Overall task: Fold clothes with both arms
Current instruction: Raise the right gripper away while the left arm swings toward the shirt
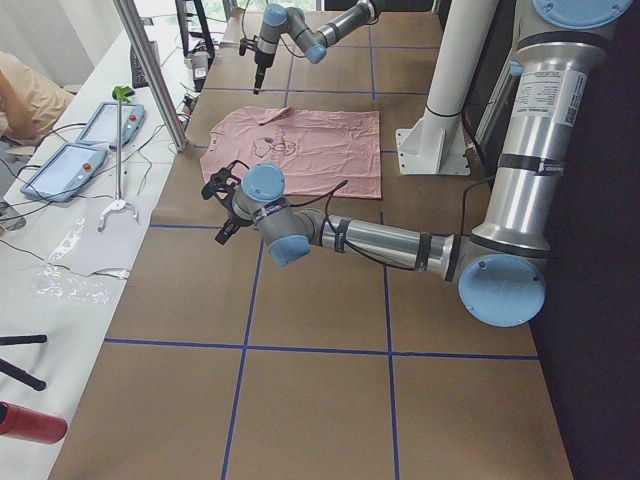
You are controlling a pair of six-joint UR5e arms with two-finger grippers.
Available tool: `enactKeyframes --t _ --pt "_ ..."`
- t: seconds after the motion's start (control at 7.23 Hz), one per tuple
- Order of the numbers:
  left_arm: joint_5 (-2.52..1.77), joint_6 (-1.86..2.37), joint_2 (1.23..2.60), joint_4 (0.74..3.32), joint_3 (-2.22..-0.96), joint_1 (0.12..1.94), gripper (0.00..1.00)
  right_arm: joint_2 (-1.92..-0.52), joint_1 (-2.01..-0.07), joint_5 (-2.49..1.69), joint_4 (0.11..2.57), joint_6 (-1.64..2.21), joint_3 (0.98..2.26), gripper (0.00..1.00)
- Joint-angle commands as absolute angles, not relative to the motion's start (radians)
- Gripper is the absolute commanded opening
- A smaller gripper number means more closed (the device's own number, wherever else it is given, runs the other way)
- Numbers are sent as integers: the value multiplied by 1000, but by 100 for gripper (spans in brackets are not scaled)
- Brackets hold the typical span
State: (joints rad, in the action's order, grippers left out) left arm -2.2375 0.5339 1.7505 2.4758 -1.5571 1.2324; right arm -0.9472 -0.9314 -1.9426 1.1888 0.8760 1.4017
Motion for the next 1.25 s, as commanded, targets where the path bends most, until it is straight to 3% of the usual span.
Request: enactKeyframes --t 0.0,0.28,0.55,1.11 --pt "-2055 757 1839 2467 -1527 1049 86 -1115 -1090 -2113 1180 627 1497 100" --pt "-1865 932 1954 2468 -1401 913 77 -1242 -1166 -2163 1177 485 1561 100" --pt "-1751 953 2058 2479 -1242 845 71 -1279 -1166 -2155 1175 485 1591 100" --pt "-1732 950 2088 2479 -1171 844 60 -1279 -1166 -2152 1175 485 1589 100"
